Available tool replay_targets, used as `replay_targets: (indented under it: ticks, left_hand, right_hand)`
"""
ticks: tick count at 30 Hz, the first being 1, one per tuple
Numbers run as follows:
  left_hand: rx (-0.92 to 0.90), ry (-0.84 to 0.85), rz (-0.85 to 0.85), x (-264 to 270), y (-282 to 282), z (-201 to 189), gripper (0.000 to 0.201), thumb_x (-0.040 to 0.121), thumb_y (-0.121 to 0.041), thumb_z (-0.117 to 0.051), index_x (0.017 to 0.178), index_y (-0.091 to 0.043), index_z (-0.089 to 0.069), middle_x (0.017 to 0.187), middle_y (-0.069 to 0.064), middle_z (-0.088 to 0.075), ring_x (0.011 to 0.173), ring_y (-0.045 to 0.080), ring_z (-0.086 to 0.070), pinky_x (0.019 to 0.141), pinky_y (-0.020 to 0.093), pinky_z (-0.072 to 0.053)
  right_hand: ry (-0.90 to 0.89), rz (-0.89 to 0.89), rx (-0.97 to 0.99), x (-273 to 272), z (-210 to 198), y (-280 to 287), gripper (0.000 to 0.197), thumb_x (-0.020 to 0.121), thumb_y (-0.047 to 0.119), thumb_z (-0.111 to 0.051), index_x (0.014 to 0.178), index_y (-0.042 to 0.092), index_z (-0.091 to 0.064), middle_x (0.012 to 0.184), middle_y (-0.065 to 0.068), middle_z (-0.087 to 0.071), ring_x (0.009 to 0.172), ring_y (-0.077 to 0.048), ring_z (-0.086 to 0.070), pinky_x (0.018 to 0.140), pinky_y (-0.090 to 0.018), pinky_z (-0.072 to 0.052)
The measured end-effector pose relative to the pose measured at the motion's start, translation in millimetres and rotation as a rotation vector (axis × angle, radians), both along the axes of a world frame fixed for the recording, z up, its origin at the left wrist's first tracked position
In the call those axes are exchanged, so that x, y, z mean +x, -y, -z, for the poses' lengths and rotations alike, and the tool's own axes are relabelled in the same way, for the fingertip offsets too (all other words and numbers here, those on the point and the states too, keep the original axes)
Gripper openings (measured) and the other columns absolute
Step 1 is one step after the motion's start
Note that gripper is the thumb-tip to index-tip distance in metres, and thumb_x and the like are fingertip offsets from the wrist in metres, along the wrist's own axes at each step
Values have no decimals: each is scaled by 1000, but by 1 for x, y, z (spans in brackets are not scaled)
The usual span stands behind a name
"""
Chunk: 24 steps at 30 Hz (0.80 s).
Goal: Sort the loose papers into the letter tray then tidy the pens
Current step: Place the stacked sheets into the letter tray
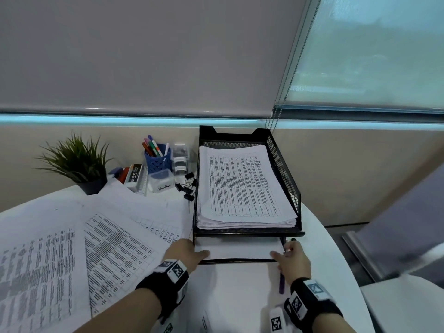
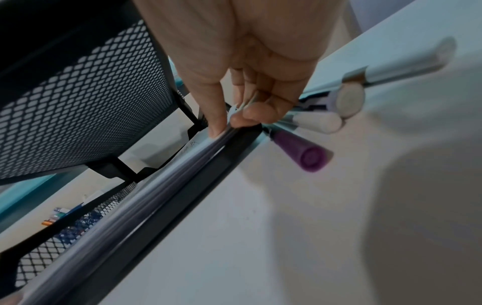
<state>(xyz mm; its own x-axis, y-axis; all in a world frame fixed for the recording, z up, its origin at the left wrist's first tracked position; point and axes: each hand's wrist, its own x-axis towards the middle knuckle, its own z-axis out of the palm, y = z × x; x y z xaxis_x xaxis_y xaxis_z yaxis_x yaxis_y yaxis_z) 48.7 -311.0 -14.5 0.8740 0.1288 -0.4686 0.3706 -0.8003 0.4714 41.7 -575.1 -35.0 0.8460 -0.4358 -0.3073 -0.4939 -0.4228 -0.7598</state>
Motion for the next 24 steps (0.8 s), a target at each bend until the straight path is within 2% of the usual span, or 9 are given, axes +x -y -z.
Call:
replay_targets:
  ticks: [3, 6, 8, 10, 13, 14, 17, 20, 24]
  left_hand:
    - [168, -10, 122, -1, -4, 3, 54, 83, -65, -45, 59, -17, -38, 61, -4, -44, 68, 17, -50, 56, 26, -34]
    - [124, -9, 110, -9, -6, 1, 56, 79, -70, -46, 61, -17, -40, 63, -4, -48, 65, 15, -50, 57, 25, -34]
    - [31, 32, 33, -18, -13, 0, 53, 77, -71, -49, 72, -18, -46, 72, -3, -54, 70, 16, -53, 63, 25, -37]
    - [-80, 102, -27, -28, -25, -2, 44, 79, -66, -51, 87, -23, -47, 81, -3, -57, 77, 15, -54, 68, 26, -38]
    - [-109, 222, 9, -44, -50, 1, 27, 87, -46, -54, 98, -22, -52, 99, 0, -61, 88, 14, -54, 77, 27, -43]
    - [-93, 264, -3, -48, -61, 2, 26, 87, -41, -56, 101, -20, -56, 105, 1, -61, 94, 15, -55, 82, 26, -44]
    - [-16, 310, -83, -57, -99, 6, 28, 85, -36, -59, 107, -20, -59, 111, 1, -59, 102, 17, -54, 89, 28, -44]
    - [80, 248, -164, -64, -140, 7, 37, 81, -40, -60, 113, -22, -56, 121, 3, -54, 109, 21, -51, 92, 33, -45]
    - [105, 111, -181, -77, -187, 14, 65, 75, -51, -62, 131, -22, -42, 133, 7, -45, 119, 26, -47, 99, 40, -44]
  right_hand:
    - [10, -17, -101, 1, -2, -2, 29, 82, 24, -69, 99, 10, -50, 77, -4, -56, 70, -26, -57, 62, -30, -38]
    - [83, 22, -138, -3, -4, -7, 23, 87, 31, -62, 98, 14, -50, 84, -5, -58, 78, -28, -56, 67, -32, -40]
    - [148, -8, -105, -8, -6, -18, 16, 88, 33, -59, 90, 20, -52, 80, -1, -59, 75, -28, -57, 65, -33, -46]
    - [215, -96, -74, -15, -9, -35, 15, 89, 26, -61, 78, 19, -54, 68, -1, -59, 63, -20, -53, 56, -27, -42]
    - [249, -274, 1, -30, -12, -71, 22, 88, 17, -63, 68, 10, -56, 58, -8, -55, 48, -8, -40, 49, -16, -32]
    - [237, -332, 36, -35, -13, -84, 22, 88, 17, -63, 69, 8, -57, 60, -10, -57, 49, -7, -41, 50, -15, -33]
    - [164, -489, 113, -43, -13, -122, 23, 88, 17, -62, 66, 11, -57, 54, 1, -51, 48, -8, -43, 52, -22, -39]
    - [56, -630, 178, -48, -17, -160, 21, 88, 16, -61, 68, 14, -55, 57, 5, -51, 50, -8, -47, 46, -16, -37]
    - [-1, -687, 181, -55, -11, -200, 18, 83, 19, -66, 71, 22, -53, 69, 9, -55, 63, -5, -50, 61, -19, -40]
